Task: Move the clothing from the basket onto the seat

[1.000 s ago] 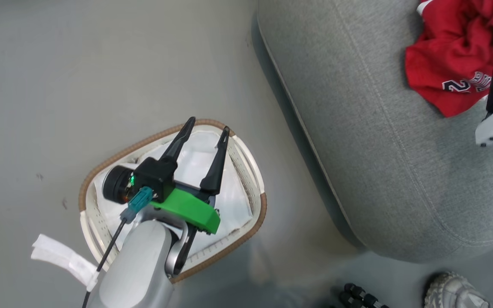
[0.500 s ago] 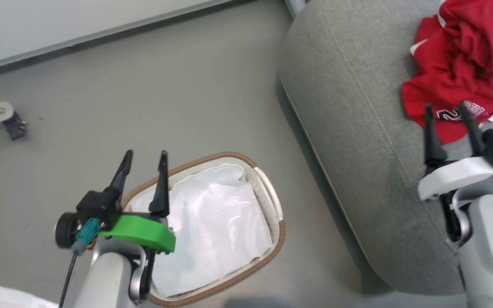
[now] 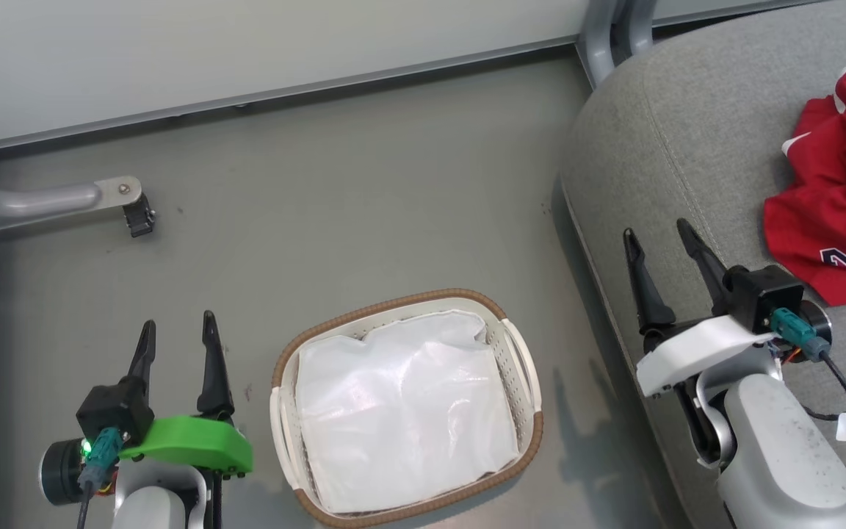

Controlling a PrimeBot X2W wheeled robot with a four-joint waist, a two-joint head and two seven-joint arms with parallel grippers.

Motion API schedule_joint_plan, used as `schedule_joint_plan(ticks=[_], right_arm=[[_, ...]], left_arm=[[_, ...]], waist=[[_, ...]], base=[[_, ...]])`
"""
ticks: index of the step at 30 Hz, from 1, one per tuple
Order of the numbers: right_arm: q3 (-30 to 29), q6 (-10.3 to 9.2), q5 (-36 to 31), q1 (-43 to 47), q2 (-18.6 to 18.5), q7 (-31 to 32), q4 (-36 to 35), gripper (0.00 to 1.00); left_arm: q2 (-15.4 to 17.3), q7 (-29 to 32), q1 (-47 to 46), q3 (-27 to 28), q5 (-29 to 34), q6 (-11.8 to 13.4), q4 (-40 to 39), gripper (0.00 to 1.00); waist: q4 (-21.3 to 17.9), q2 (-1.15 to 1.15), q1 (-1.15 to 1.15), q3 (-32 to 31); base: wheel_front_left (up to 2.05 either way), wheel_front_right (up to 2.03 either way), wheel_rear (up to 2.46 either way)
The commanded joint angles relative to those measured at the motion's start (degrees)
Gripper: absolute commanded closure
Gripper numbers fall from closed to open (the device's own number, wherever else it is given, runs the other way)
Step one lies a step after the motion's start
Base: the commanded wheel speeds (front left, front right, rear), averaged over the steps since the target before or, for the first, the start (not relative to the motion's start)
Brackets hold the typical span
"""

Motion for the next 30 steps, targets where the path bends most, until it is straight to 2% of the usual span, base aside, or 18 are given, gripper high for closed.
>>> schedule_joint_plan(ticks=[1, 10, 23, 25, 26, 30], right_arm=[[0.48, -0.08, 0.47, 1.57, 0.07, -0.01, 0.02, 0.00], [3.14, -0.08, 0.98, 6.02, -0.43, -0.01, 0.06, 0.00], [2.01, -0.08, 1.27, 12.84, 0.84, -0.01, 1.00, 0.00], [2.26, -0.08, 1.24, 13.04, 1.00, -0.01, 1.35, 0.00], [2.33, 0.00, 1.31, 12.64, 1.20, 0.00, 1.35, 1.00], [2.52, 0.00, 1.53, 13.35, 1.69, 0.07, 2.97, 1.00]], left_arm=[[0.10, 0.05, 1.47, 0.45, -0.40, 0.32, 0.46, 0.00], [0.09, 0.04, 5.73, 1.93, -1.25, 0.47, -0.17, 0.00], [0.10, 0.04, 11.09, 1.66, -3.72, 0.50, -1.00, 0.00], [0.10, 0.04, 11.51, 1.59, -4.68, -0.22, -1.07, 0.00], [-0.03, 0.01, 10.96, 1.59, -4.66, -0.25, -0.91, 1.00], [-0.31, 0.13, 11.07, 1.53, -4.92, -0.27, 1.02, 1.00]], waist=[[2.01, 0.00, 0.00, -2.22], [3.25, 0.00, 0.00, -5.93], [4.44, 0.00, 0.00, -10.48], [4.42, 0.00, 0.00, -10.71], [4.35, 0.00, 0.00, -10.61], [4.38, 0.00, 0.00, -10.73]], base=[[0.00, 0.00, 0.00], [0.00, 0.00, 0.00], [0.00, 0.00, 0.00], [0.00, 0.00, 0.00], [0.00, 0.00, 0.00], [0.00, 0.00, 0.00]])
